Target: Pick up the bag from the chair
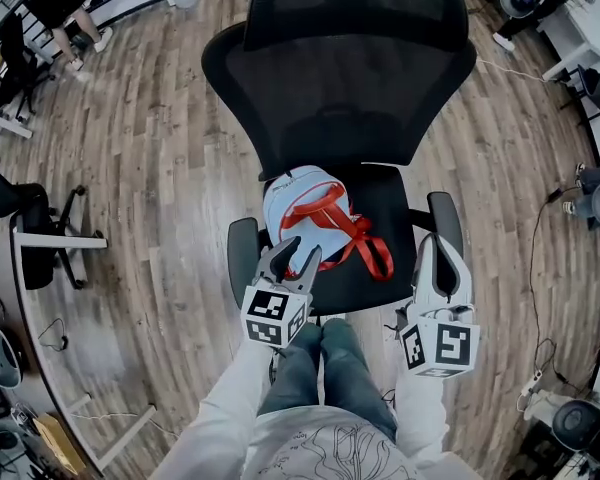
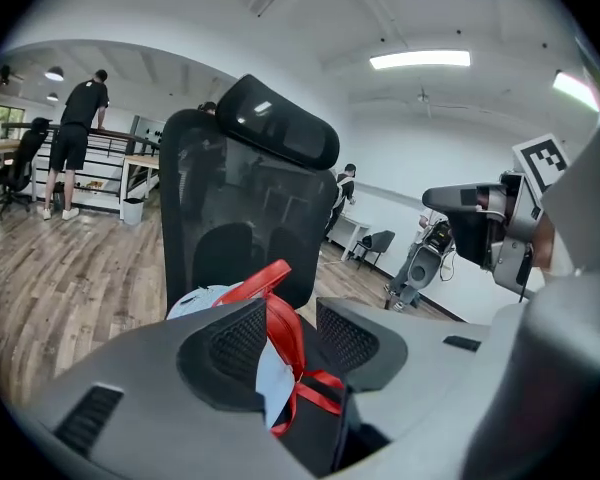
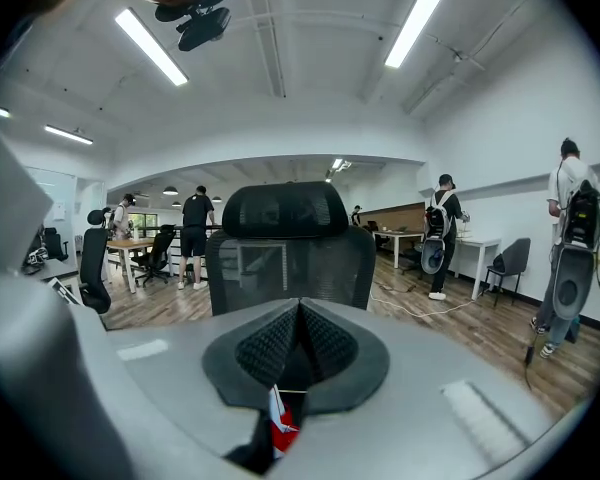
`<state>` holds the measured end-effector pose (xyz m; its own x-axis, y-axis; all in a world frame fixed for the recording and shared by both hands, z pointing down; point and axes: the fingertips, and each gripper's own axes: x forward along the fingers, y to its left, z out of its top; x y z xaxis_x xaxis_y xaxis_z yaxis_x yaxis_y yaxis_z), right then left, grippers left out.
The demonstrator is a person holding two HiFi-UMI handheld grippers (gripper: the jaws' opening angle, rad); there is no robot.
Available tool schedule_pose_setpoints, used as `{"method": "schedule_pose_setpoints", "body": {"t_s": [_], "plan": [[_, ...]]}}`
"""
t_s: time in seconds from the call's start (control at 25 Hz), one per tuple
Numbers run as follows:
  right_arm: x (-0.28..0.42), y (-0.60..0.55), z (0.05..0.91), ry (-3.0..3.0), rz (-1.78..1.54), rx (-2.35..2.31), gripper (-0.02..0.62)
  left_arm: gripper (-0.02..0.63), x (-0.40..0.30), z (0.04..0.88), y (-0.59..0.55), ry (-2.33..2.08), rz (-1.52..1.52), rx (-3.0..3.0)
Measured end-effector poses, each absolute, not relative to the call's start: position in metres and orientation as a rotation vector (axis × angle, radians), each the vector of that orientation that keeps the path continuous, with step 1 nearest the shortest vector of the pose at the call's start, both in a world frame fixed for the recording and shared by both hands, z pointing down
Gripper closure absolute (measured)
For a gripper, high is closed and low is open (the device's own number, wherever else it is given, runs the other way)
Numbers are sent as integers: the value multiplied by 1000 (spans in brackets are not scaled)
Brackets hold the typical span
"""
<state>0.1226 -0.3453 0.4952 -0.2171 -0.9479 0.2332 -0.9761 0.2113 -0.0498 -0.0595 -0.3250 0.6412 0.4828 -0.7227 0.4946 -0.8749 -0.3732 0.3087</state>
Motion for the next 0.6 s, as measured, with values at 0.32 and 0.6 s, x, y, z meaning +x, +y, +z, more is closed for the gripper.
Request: {"method": "schedule_pose_setpoints", "body": {"t_s": [0.32, 0.6], "plan": [[131, -339, 511, -2286, 304, 1878, 585, 447, -55, 704, -342, -1227, 445, 2139], [139, -334, 529, -2249, 334, 1867, 586, 407, -30, 736, -358, -1103, 490, 2195]]}}
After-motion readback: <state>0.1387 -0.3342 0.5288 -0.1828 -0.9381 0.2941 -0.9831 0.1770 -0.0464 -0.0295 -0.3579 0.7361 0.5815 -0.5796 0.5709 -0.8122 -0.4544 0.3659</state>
